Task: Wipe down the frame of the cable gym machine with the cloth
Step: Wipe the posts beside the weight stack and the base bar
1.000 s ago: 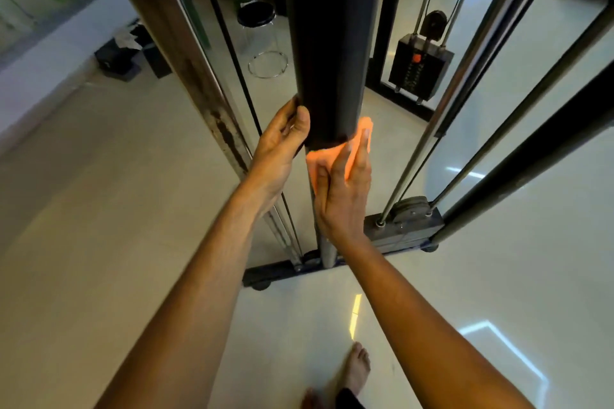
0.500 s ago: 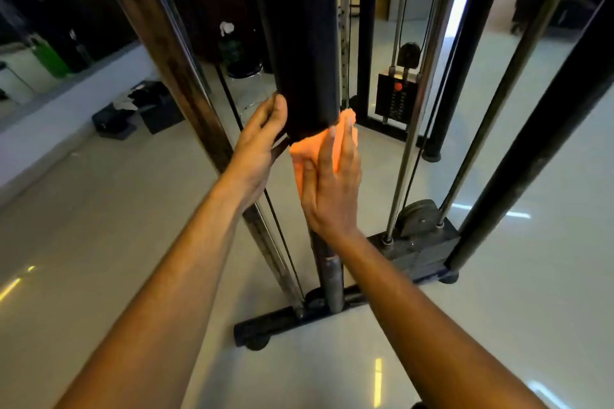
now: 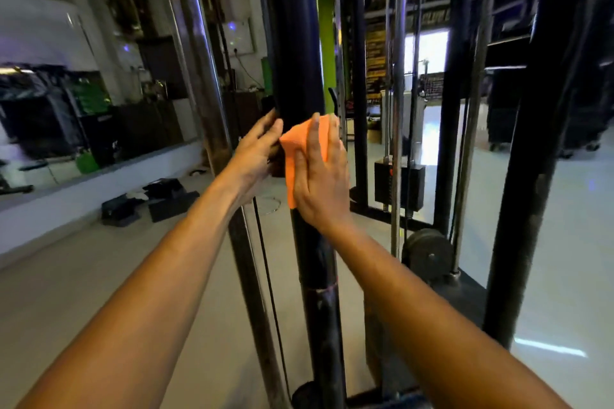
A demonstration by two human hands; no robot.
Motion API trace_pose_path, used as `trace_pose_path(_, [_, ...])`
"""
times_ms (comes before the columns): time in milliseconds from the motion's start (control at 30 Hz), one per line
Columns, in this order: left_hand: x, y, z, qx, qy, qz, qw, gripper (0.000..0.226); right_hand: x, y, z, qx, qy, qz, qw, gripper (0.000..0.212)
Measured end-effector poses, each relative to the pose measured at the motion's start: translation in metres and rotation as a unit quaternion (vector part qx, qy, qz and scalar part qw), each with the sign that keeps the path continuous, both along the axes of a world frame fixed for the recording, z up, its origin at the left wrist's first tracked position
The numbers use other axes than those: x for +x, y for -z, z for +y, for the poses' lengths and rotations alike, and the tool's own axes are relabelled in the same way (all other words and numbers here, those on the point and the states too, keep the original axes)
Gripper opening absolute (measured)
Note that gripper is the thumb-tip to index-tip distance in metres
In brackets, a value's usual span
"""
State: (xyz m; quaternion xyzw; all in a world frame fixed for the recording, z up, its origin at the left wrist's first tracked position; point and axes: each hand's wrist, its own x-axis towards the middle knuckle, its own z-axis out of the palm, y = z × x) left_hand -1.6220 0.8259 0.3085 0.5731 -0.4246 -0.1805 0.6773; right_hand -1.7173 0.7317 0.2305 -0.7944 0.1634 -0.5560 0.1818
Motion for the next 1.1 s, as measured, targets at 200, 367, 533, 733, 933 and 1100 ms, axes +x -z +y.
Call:
trace_pose_path(200, [-0.004, 0.023, 0.009, -0.004, 0.009, -0.024, 1.000, 0.044, -0.014, 0.091, 0.015, 0.014, -0.012, 0.048, 0.999, 0.073])
trace_pose_path(367, [-0.011, 0.029, 0.015, -0.003, 0.022, -0.021, 1.000, 0.043, -0.024, 0.116, 0.014, 0.038, -0.014, 0.074, 0.996, 0.074])
trace_pose_path(533, [-0.007, 0.031, 0.010, 0.009, 0.017, -0.038, 0.999, 0.054, -0.002, 0.028, 0.002, -0.007, 0.014, 0.003, 1.000, 0.072])
trace_pose_path(733, [-0.002, 0.066, -0.005, -0.020, -0.015, -0.024, 0.999, 0.053, -0.016, 0.164, 0.016, 0.011, -0.011, 0.061, 0.998, 0.075])
trace_pose_path(933, [-0.001, 0.096, -0.010, -0.032, -0.027, -0.011, 0.999, 0.061, -0.015, 0.160, 0.021, 0.054, -0.012, 0.060, 0.997, 0.076])
trace_pose_path(1100, [-0.003, 0.100, -0.015, -0.031, -0.035, -0.004, 0.999, 0.055, -0.004, 0.127, 0.011, 0.034, -0.001, 0.031, 0.999, 0.074])
